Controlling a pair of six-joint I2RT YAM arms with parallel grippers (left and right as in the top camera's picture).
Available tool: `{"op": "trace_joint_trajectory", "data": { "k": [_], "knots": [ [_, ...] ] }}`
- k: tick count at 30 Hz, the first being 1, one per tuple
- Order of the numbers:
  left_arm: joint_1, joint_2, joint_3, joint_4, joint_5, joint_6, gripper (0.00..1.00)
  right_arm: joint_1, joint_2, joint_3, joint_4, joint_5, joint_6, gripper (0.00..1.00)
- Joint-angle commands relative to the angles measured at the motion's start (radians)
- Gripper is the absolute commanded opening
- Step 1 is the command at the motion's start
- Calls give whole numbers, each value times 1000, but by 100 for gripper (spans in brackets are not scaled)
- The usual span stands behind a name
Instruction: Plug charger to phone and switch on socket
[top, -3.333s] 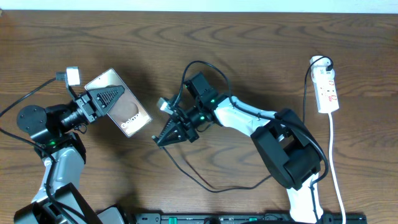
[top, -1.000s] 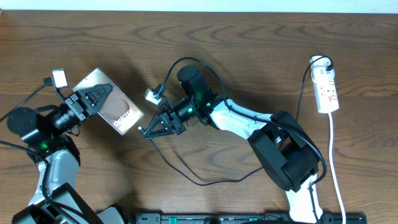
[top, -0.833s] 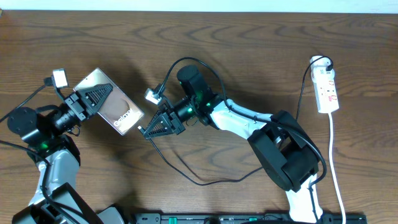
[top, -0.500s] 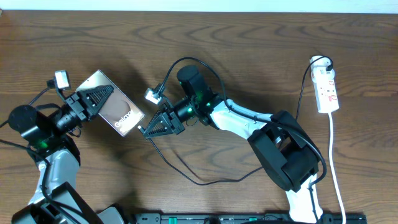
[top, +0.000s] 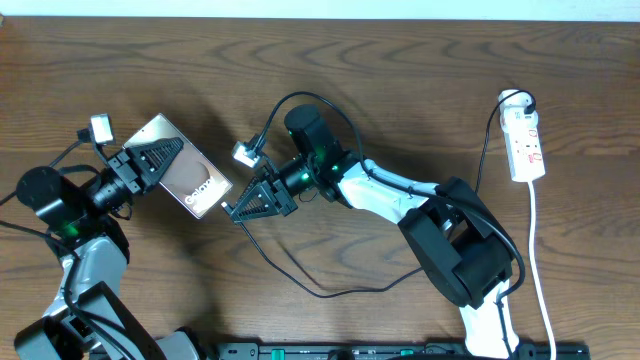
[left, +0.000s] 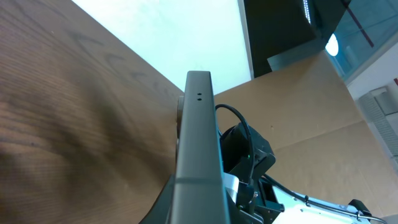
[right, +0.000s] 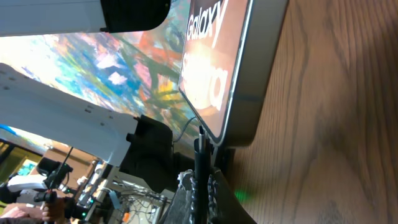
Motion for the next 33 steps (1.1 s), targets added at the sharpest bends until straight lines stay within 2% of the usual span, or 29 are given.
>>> {"op": "trace_joint_trajectory", "data": {
  "k": [1, 33],
  "knots": [
    [3, 0, 9, 5, 10, 14, 7, 14, 3, 2, 0, -9, 6, 1],
    [2, 20, 9, 5, 55, 25, 7, 24, 3, 2, 2, 15, 6, 2]
  ]
}}
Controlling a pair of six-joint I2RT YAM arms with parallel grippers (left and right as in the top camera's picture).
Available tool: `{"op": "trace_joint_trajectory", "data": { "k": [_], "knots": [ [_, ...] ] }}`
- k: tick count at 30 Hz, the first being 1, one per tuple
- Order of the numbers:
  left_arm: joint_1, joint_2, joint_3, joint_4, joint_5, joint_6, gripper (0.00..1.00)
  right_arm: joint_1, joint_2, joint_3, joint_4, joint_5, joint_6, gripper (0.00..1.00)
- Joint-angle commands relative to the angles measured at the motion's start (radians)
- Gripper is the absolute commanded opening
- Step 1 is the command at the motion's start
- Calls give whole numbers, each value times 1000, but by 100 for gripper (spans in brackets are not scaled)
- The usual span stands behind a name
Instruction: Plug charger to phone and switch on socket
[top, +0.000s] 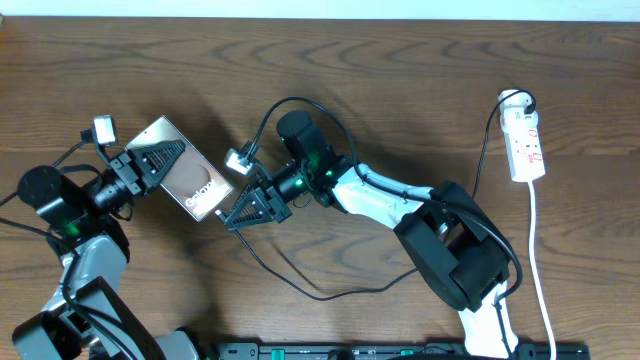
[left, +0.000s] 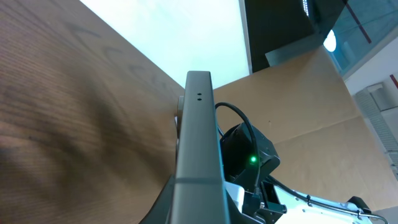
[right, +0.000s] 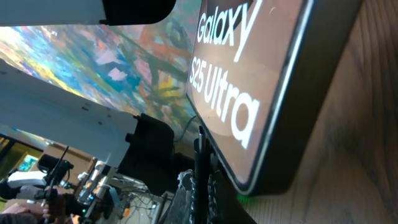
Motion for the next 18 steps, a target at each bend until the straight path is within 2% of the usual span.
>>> {"op": "trace_joint_trajectory", "data": {
  "k": [1, 18],
  "knots": [
    [2, 0, 9, 5, 28, 17, 7, -9, 3, 2, 2, -3, 6, 1],
    [-20, 0, 9, 6, 28, 25, 7, -10, 3, 2, 2, -4, 6, 2]
  ]
}}
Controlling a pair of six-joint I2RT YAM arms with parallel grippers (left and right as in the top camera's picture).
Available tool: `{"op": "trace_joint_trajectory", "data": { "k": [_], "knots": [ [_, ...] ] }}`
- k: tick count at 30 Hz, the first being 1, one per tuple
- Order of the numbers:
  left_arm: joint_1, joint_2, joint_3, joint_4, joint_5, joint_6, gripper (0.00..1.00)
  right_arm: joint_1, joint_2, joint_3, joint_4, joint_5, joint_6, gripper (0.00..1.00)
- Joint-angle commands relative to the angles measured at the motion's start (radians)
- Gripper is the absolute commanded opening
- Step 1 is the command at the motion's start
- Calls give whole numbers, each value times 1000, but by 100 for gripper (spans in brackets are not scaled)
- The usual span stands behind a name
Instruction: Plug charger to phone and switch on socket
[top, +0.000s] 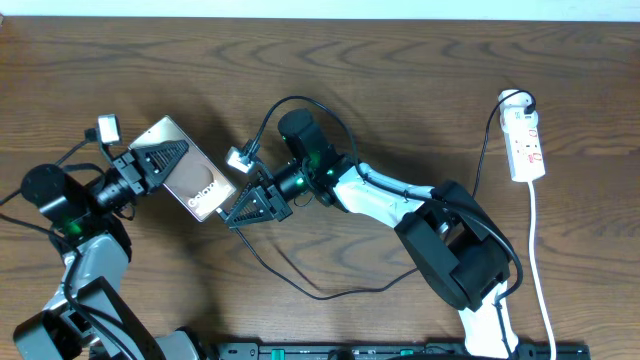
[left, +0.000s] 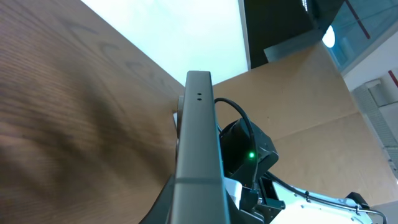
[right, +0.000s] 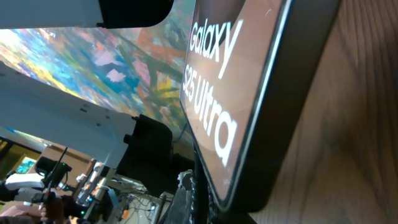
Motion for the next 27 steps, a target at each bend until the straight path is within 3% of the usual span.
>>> {"op": "trace_joint_trajectory", "data": {
  "k": [1, 27],
  "knots": [
    [-3, 0, 9, 5, 25, 29, 7, -4, 3, 2, 2, -7, 6, 2],
    [-3, 0, 9, 5, 25, 32, 7, -27, 3, 2, 2, -6, 6, 2]
  ]
}}
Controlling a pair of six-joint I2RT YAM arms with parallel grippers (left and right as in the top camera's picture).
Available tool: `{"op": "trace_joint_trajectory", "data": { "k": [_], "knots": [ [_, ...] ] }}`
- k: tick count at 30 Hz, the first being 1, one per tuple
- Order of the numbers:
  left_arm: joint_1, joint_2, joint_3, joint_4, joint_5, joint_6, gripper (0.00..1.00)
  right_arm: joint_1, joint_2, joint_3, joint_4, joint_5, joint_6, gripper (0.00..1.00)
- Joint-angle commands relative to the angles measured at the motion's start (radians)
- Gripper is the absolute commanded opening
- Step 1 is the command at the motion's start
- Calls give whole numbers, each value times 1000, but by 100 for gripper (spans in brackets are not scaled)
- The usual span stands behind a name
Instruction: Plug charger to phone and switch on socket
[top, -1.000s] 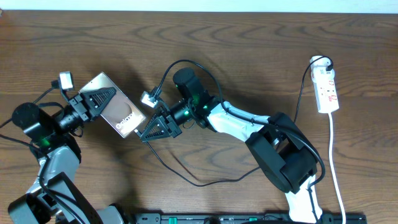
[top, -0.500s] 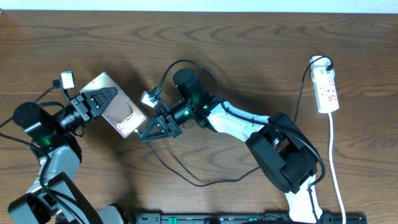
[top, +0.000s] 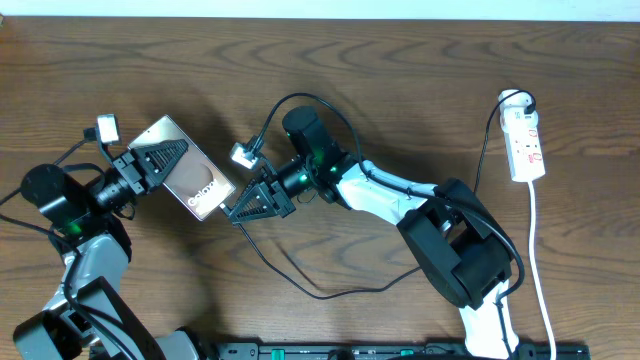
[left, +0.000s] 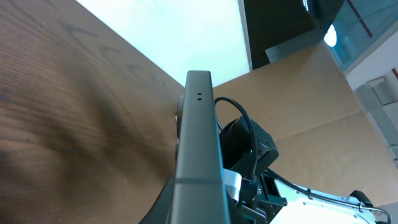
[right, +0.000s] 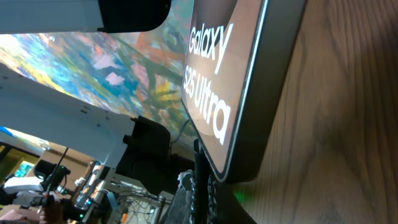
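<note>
The phone (top: 190, 172), its screen reading "Galaxy S25 Ultra", is held tilted off the table with my left gripper (top: 158, 160) shut on its upper end. The left wrist view shows only its grey edge (left: 198, 124). My right gripper (top: 252, 204) is shut on the black charger plug (right: 198, 155), just off the phone's lower end (right: 239, 106). The plug tip stands by that end's corner; whether it touches the port cannot be told. The white socket strip (top: 526, 140) lies at the far right.
The black charger cable (top: 310, 290) loops over the table in front of the right arm and runs up to the strip. The strip's white cord (top: 540, 270) runs down the right side. A black rail (top: 400, 350) lines the front edge.
My right gripper with the plug has drawn back slightly to the right, away from the phone's lower end. The phone looks a little smaller in the right wrist view. The left gripper holds still.
At first my right gripper held the plug a short way off the phone's lower end. Then it stood closer, the phone filling the right wrist view, and stayed close. Now it is slightly back again. The left gripper kept the phone throughout.
</note>
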Motion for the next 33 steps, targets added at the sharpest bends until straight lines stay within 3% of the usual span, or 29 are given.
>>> {"op": "trace_joint_trajectory", "data": {
  "k": [1, 33],
  "knots": [
    [-3, 0, 9, 5, 32, 13, 7, -4, 3, 2, 3, -2, 6, 2],
    [-34, 0, 9, 5, 33, 31, 7, -16, 3, 2, -1, 5, 6, 2]
  ]
}}
